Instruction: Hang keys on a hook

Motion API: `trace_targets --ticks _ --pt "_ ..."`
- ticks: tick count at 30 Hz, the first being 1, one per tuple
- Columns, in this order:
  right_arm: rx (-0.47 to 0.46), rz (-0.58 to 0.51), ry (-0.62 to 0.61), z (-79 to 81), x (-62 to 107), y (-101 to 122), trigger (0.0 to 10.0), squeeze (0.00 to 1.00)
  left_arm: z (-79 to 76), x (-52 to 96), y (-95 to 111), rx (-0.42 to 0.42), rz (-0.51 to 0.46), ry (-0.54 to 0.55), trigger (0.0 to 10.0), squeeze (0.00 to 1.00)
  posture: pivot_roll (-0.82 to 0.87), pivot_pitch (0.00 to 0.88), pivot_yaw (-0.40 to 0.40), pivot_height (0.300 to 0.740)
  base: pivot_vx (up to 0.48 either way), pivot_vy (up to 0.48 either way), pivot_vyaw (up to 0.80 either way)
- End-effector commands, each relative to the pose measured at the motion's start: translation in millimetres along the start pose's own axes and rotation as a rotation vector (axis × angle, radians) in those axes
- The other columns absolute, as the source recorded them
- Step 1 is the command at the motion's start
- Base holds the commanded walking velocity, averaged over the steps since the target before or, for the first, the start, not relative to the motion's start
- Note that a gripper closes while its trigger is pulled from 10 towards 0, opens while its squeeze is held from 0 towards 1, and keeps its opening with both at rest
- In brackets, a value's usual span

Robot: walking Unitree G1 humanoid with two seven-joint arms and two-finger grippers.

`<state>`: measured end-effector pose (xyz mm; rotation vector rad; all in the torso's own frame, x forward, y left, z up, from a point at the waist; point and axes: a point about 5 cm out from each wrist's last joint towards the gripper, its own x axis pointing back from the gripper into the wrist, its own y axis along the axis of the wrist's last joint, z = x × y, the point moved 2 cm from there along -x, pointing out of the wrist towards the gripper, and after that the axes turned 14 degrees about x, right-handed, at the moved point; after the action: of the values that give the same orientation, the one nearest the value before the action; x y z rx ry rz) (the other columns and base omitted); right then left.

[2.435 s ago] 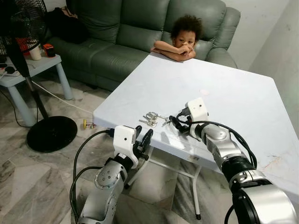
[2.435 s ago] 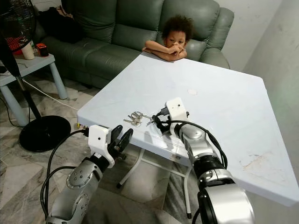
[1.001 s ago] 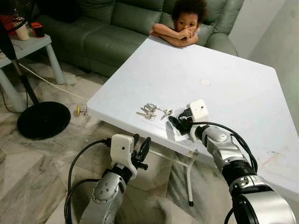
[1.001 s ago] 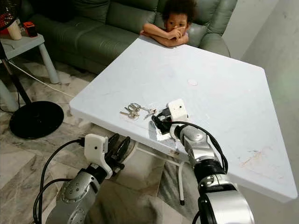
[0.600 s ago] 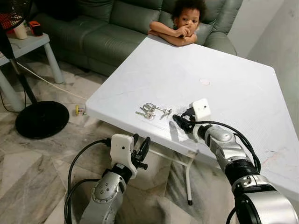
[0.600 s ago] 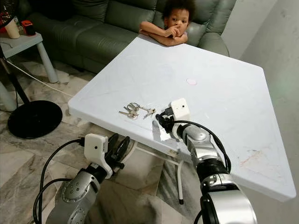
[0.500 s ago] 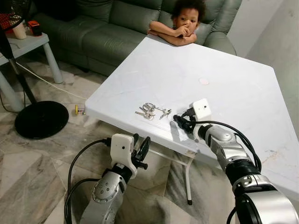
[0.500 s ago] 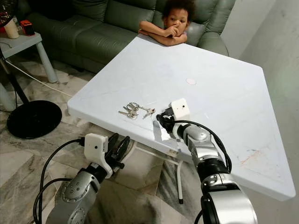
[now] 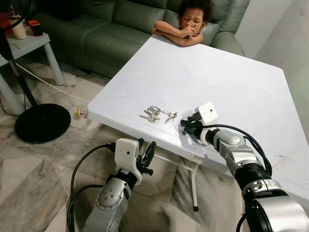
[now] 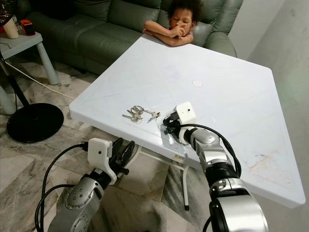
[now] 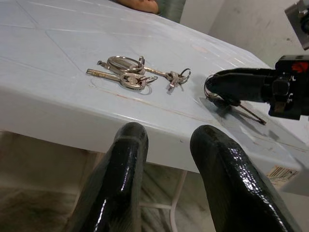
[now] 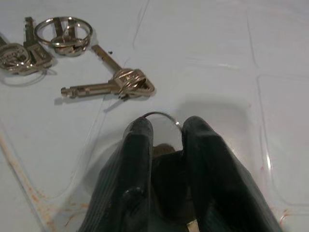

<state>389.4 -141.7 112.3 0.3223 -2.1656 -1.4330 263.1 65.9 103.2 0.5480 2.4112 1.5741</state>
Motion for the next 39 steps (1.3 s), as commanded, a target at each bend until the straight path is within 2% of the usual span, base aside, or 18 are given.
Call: trace_targets --ticks 1,19,23,26,27,28,30,31,33,35,39 --pt "0.023 -0.001 -0.013 -10.5 3.3 3.9 0.0 0.0 -10.4 -4.4 -1.3 0.015 -0.001 -0.019 10.0 0.0 0.13 0.137 -0.177 0.74 0.0 0.0 0.0" --pt "0.007 -0.027 -0.052 -16.3 3.4 8.5 0.0 0.0 -10.0 -8.8 0.3 -0.001 -0.009 -0.014 10.0 0.0 0.14 0.118 -0.178 0.74 0.0 0.0 0.0" --pt "-0.078 -0.07 -0.107 -21.3 4.7 12.4 0.0 0.0 -9.0 -11.4 1.9 -0.01 -0.017 -0.006 10.0 0.0 0.14 0.104 -0.177 0.74 0.0 0.0 0.0" --pt "-0.202 -0.222 -0.143 -26.2 9.0 24.9 0.0 0.0 -7.8 -14.3 5.8 0.0 -0.034 -0.002 10.0 0.0 0.14 0.098 -0.175 0.74 0.0 0.0 0.0" --pt "-0.238 -0.319 -0.153 -27.5 13.7 31.9 10.0 0.0 -5.8 -15.8 8.5 0.014 -0.047 0.004 10.0 0.0 0.14 0.087 -0.171 0.74 0.0 0.0 0.0" --pt "-0.238 -0.319 -0.153 -27.5 13.7 31.9 10.0 0.0 -5.8 -15.8 8.5 0.014 -0.047 0.004 10.0 0.0 0.14 0.087 -0.171 0.74 0.0 0.0 0.0" --pt "-0.214 -0.43 -0.177 -28.1 21.1 40.7 10.0 0.0 -3.3 -17.0 11.7 0.028 -0.066 0.008 10.0 0.0 0.14 0.08 -0.168 0.74 0.0 0.0 0.0" --pt "-0.287 -0.475 -0.219 -29.7 26.7 39.5 10.0 0.0 0.6 -18.1 14.3 0.041 -0.076 0.017 10.0 0.0 0.14 0.075 -0.166 0.74 0.0 0.0 0.0" --pt "-0.324 -0.534 -0.27 -30.7 35.3 38.2 10.0 0.0 4.8 -19.1 17.6 0.05 -0.09 0.025 10.0 0.0 0.14 0.067 -0.164 0.74 0.0 0.0 0.0" --pt "-0.303 -0.589 -0.285 -23.1 46.2 37.0 10.0 0.0 10.8 -20.4 21.9 0.052 -0.104 0.034 10.0 0.0 0.13 0.054 -0.157 0.74 0.0 0.0 0.0" --pt "-0.273 -0.613 -0.302 -10.2 57.5 33.2 10.0 0.0 16.5 -21.0 26.2 0.046 -0.119 0.025 10.0 0.0 0.13 0.046 -0.151 0.74 0.0 0.0 0.0"
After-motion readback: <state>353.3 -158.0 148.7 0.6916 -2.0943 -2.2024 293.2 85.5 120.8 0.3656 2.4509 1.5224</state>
